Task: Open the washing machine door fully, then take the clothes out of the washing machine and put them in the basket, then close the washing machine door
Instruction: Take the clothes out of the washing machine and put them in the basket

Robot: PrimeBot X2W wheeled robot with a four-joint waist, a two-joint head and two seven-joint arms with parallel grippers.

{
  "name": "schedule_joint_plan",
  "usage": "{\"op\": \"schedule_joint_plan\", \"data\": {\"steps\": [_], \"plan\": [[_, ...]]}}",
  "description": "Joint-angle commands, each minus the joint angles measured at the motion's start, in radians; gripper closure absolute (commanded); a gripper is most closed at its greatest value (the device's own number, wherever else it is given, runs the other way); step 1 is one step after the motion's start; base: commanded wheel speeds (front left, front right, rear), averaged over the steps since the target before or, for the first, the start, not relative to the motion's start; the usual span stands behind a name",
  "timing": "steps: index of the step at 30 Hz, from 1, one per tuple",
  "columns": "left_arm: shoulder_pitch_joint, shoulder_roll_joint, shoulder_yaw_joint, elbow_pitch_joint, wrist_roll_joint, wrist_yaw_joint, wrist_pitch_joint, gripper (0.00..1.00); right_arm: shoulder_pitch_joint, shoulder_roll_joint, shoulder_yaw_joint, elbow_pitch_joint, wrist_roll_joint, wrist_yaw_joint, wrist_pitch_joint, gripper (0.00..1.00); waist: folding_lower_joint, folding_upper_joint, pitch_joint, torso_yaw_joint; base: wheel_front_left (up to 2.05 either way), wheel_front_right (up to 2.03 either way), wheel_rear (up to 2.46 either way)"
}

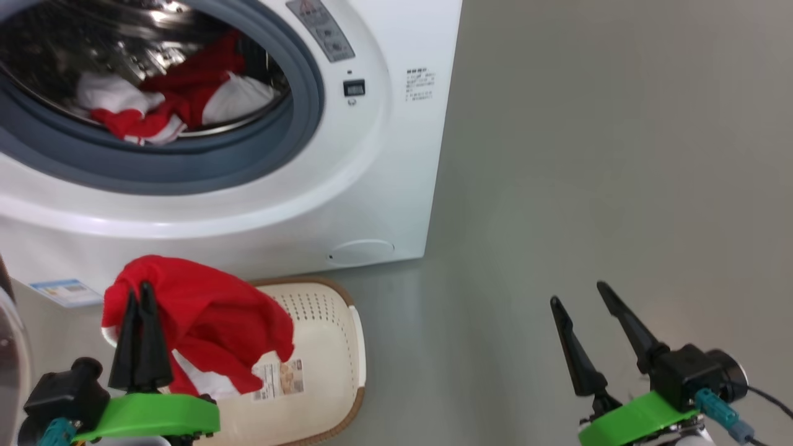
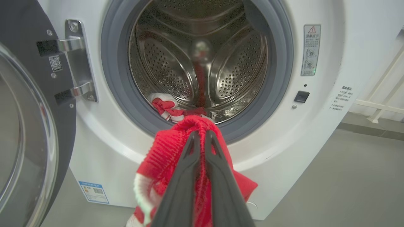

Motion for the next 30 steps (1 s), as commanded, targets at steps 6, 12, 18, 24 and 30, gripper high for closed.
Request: {"op": "schedule_joint_plan", "data": {"steps": [6,12,18,24,30], "plan": [[-0.085,-0.054,0.103,0.128,0.032,-0.101,-0.012,1.00,-0.080,-0.010,0.019,-0.048,-0.009,0.003,-0.011,0.00,0.0000,0.0000,0.141,-0.027,0.00,0.00,0.00],[-0.173,-0.099,0.161,0.323,0.065,-0.190,-0.012,1.00,-0.129,-0.010,0.023,-0.063,-0.004,0.003,-0.016,0.00,0.0000,0.0000,0.238,-0.050,0.00,0.00,0.00],[-0.246,-0.125,0.207,0.511,0.099,-0.252,-0.012,1.00,-0.173,-0.010,0.033,-0.064,0.004,0.003,-0.021,0.00,0.0000,0.0000,0.307,-0.073,0.00,0.00,0.00],[-0.304,-0.140,0.230,0.689,0.115,-0.307,-0.012,1.00,-0.203,-0.010,0.038,-0.059,0.012,0.003,-0.023,0.00,0.0000,0.0000,0.358,-0.087,0.00,0.00,0.00],[-0.382,-0.148,0.234,0.885,0.111,-0.348,-0.012,1.00,-0.225,-0.010,0.044,-0.064,0.020,0.003,-0.024,0.00,0.0000,0.0000,0.388,-0.092,0.00,0.00,0.00]]}}
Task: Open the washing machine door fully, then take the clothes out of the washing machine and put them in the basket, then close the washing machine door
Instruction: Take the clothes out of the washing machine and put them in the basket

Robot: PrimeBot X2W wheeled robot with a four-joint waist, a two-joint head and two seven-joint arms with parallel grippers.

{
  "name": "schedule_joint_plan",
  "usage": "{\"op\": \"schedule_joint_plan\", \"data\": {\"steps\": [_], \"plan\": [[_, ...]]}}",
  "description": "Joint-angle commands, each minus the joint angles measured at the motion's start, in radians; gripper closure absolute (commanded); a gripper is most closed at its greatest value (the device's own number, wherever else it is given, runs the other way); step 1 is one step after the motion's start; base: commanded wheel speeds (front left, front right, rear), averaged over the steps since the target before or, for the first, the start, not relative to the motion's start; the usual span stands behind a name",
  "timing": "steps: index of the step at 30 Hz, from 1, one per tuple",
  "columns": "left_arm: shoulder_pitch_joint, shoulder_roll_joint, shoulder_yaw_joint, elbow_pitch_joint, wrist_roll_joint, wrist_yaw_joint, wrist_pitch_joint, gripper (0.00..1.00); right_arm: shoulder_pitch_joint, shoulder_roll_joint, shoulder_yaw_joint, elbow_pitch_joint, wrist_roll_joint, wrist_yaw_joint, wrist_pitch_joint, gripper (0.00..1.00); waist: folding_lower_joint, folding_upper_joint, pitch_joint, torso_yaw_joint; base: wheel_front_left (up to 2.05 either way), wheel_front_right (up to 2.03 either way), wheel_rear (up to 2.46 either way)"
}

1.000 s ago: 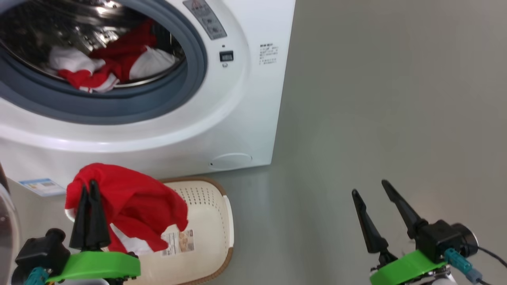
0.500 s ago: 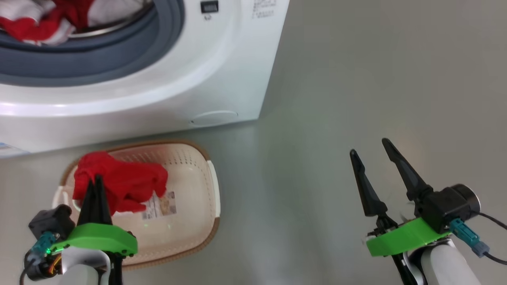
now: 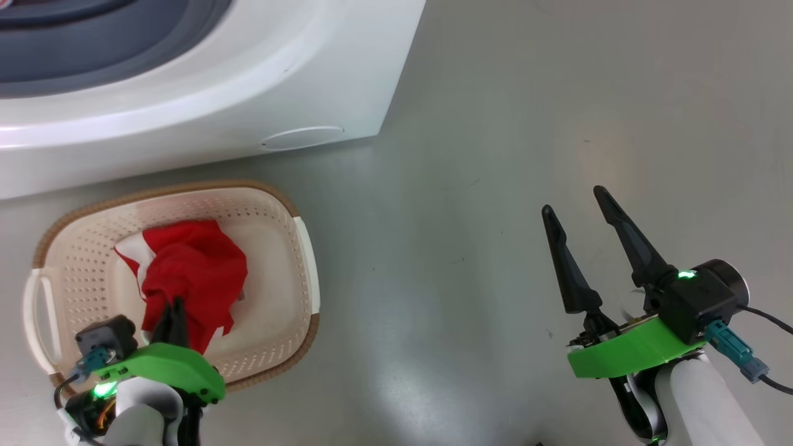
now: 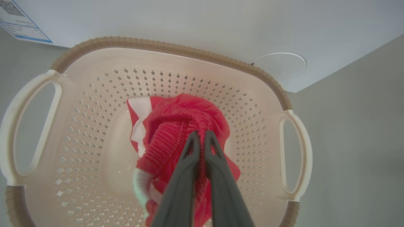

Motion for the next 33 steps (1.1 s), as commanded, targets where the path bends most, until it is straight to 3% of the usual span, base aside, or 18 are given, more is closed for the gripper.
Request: {"op": "schedule_joint_plan", "data": {"steps": [1,8,11,12,23,33], "plan": [[-0.012,0.013,0.029,0.021,-0.001,-0.013,-0.012,1.00,-0.010,-0.008,0.022,-0.026,0.008,0.003,-0.006,0.00,0.0000,0.0000,0.014,-0.007,0.00,0.00,0.00],[-0.062,0.011,0.028,0.119,-0.009,-0.032,-0.012,1.00,-0.012,-0.008,0.021,-0.026,0.010,0.003,-0.006,0.00,0.0000,0.0000,0.013,-0.007,0.00,0.00,0.00],[-0.072,0.011,0.034,0.142,-0.008,-0.031,-0.012,0.46,-0.010,-0.008,0.018,-0.023,0.012,0.003,-0.006,0.00,0.0000,0.0000,0.004,-0.004,0.00,0.00,0.00],[-0.073,0.011,0.037,0.147,-0.008,-0.029,-0.012,0.00,-0.008,-0.008,0.018,-0.021,0.012,0.003,-0.006,0.00,0.0000,0.0000,-0.003,-0.002,0.00,0.00,0.00],[-0.012,0.009,0.041,0.059,0.037,-0.016,-0.012,0.00,0.019,-0.008,0.032,0.015,0.025,0.003,-0.006,0.00,0.0000,0.0000,-0.124,0.022,0.00,0.00,0.00],[0.110,0.009,-0.011,-0.198,0.034,-0.009,-0.012,0.00,0.077,-0.008,0.027,0.063,0.022,0.003,-0.006,0.00,0.0000,0.0000,-0.278,0.061,0.00,0.00,0.00]]}}
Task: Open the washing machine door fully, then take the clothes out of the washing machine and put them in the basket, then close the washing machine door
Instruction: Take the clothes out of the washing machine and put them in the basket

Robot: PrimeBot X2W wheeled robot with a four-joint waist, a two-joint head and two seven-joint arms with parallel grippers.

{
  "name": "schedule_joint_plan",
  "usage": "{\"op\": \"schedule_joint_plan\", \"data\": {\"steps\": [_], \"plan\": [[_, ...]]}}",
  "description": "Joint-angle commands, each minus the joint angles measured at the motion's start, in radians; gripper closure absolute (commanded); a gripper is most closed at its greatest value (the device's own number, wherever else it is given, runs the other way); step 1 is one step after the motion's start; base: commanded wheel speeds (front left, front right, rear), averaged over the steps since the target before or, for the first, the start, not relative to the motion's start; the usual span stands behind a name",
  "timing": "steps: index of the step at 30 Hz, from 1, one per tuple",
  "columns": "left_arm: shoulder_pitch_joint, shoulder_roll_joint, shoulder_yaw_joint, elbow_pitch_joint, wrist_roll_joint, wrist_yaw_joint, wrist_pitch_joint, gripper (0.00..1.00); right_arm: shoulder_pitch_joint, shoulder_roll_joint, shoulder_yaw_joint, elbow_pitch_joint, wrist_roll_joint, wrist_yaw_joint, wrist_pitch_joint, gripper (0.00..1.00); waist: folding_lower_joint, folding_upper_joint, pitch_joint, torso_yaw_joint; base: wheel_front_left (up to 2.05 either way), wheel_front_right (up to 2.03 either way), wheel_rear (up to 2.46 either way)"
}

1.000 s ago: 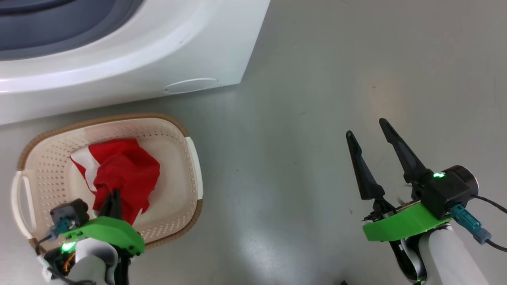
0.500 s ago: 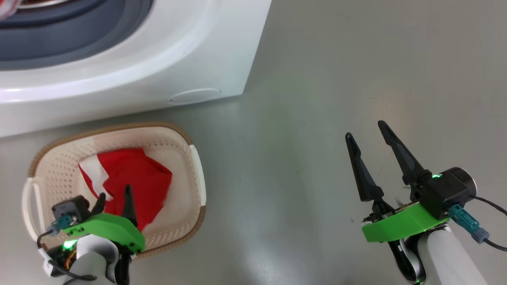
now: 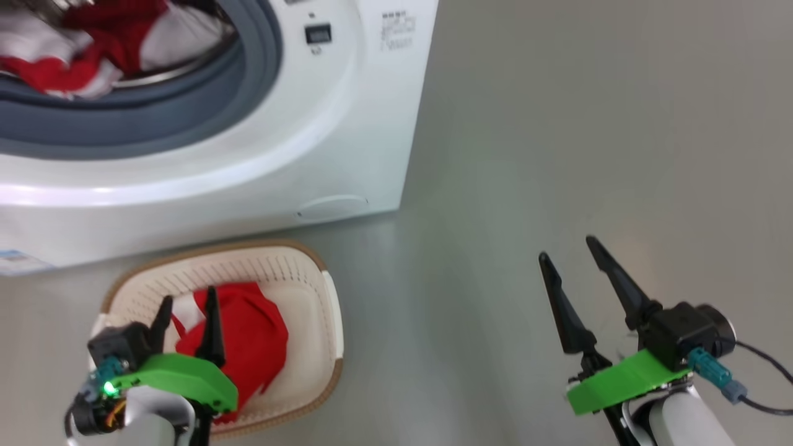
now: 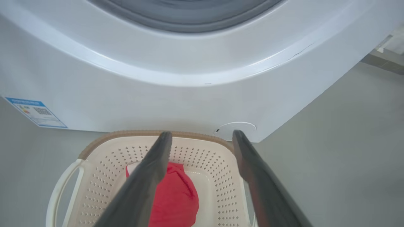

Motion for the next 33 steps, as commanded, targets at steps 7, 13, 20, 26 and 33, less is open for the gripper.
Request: {"op": "schedule_joint_plan", "data": {"steps": [7,13,20,26,33], "plan": [[0.133,0.018,-0.027,-0.252,0.029,0.043,-0.012,0.00,0.064,-0.007,0.009,0.002,0.003,0.003,-0.006,0.00,0.0000,0.0000,-0.170,0.053,0.00,0.00,0.00],[0.233,0.020,-0.065,-0.411,0.085,0.072,-0.012,0.00,0.121,-0.007,-0.014,0.009,-0.003,0.003,-0.006,0.00,0.0000,0.0000,-0.252,0.070,0.00,0.00,0.00],[0.330,0.028,-0.088,-0.533,0.115,0.094,0.004,0.00,0.164,-0.007,-0.029,0.008,-0.006,0.003,-0.003,0.00,0.0000,0.0000,-0.310,0.081,0.00,0.00,0.00],[0.420,0.029,-0.104,-0.652,0.123,0.113,0.055,0.00,0.194,-0.007,-0.039,-0.006,-0.008,0.003,0.009,0.00,0.0000,0.0000,-0.339,0.095,0.00,0.00,0.00],[0.495,0.029,-0.114,-0.737,0.118,0.129,0.087,0.00,0.219,-0.007,-0.046,-0.025,-0.010,0.003,0.022,0.00,0.0000,0.0000,-0.356,0.105,0.00,0.00,0.00]]}}
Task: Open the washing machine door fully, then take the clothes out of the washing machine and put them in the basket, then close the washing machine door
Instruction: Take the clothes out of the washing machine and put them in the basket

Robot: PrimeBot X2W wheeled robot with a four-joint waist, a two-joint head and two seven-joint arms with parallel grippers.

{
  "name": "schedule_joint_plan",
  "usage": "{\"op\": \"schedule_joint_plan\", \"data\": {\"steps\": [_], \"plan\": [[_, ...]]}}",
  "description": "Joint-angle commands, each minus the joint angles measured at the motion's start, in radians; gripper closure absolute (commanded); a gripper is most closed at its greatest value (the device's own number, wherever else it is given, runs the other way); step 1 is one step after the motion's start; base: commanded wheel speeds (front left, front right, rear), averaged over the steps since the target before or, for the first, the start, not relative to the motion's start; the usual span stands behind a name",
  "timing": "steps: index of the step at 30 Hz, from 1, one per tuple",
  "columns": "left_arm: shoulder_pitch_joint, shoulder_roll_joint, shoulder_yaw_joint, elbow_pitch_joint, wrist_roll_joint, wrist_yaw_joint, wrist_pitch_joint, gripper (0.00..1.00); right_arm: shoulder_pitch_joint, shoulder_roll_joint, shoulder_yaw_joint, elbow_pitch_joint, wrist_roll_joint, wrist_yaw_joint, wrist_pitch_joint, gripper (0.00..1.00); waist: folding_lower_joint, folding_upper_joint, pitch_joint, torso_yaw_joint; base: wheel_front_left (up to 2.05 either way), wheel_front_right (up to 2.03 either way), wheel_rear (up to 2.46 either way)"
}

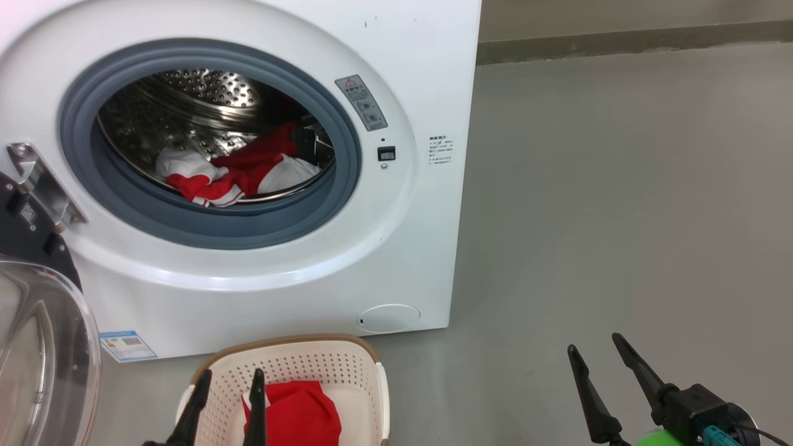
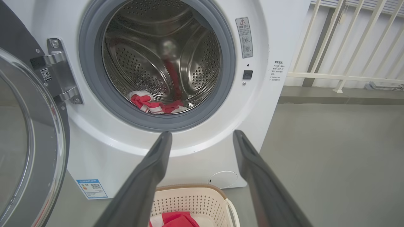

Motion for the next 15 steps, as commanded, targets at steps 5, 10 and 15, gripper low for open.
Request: {"op": "schedule_joint_plan", "data": {"steps": [5,10,15], "plan": [[0.021,0.010,0.021,-0.060,-0.001,0.017,0.011,0.00,-0.001,-0.009,0.011,-0.040,-0.005,0.003,0.009,0.00,0.0000,0.0000,-0.012,0.005,0.00,0.00,0.00],[0.038,0.010,0.014,-0.073,-0.004,0.025,0.017,0.00,0.005,-0.009,0.009,-0.046,-0.007,0.003,0.014,0.00,0.0000,0.0000,-0.014,0.005,0.00,0.00,0.00],[0.043,0.009,0.009,-0.075,-0.009,0.031,0.018,0.00,0.007,-0.009,0.009,-0.052,-0.008,0.003,0.017,0.00,0.0000,0.0000,-0.012,0.005,0.00,0.00,0.00]]}}
